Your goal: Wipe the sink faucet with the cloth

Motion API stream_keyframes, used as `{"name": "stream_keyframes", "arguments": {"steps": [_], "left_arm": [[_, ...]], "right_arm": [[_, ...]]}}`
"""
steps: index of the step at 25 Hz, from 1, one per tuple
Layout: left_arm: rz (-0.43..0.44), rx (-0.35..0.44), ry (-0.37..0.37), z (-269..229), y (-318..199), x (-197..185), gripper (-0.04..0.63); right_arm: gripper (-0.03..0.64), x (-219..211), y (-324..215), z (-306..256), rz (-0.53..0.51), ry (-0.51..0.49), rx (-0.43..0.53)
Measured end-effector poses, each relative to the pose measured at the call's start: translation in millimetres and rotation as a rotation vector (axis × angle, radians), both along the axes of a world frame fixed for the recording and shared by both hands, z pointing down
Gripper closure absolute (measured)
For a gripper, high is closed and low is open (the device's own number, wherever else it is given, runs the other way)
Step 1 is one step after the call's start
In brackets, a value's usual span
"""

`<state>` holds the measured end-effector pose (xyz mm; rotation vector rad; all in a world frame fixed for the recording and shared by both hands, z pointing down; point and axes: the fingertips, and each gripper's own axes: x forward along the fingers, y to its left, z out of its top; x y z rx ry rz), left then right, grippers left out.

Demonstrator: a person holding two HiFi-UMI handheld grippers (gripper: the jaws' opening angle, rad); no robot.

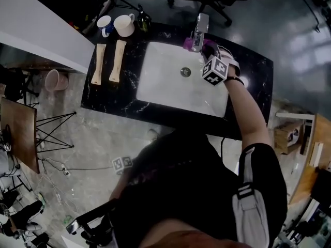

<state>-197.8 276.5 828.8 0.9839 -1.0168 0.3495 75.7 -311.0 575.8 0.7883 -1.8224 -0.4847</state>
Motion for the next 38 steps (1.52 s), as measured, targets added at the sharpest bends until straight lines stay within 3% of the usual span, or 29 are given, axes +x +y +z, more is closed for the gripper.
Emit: {"name": "stream_keyframes", "arguments": {"steps": [8,13,18,23,26,33,38], "left_arm": [[0.126,0.047,0.023,3,-16,-25,0.603],[0.255,0.021,0.041,6,-6,-41,0.603],[0.418,0.011,0.045,24,-3,-66,0.603],[0.585,0.022,0.039,33,-13,-85,0.603],[0.619,0.031,0.024,31,-22,-90,0.603],[0.602,0.057,0.027,20,-32,-69,0.603],[0.595,0.054,0.045,18,-22,-35,0.603]], "right_arm": [[0.520,8,68,-19,0.040,-0.002,0.024],[0.520,22,117,-37,0.147,-0.070,0.041],[0.520,96,187,-25,0.498,-0.238,-0.046],[0.519,189,267,3,0.870,-0.239,-0.154],[0.518,223,293,16,1.034,-0.286,-0.197],[0.512,234,305,45,1.118,-0.306,-0.281],[0.477,230,303,34,1.054,-0.348,-0.237]]}}
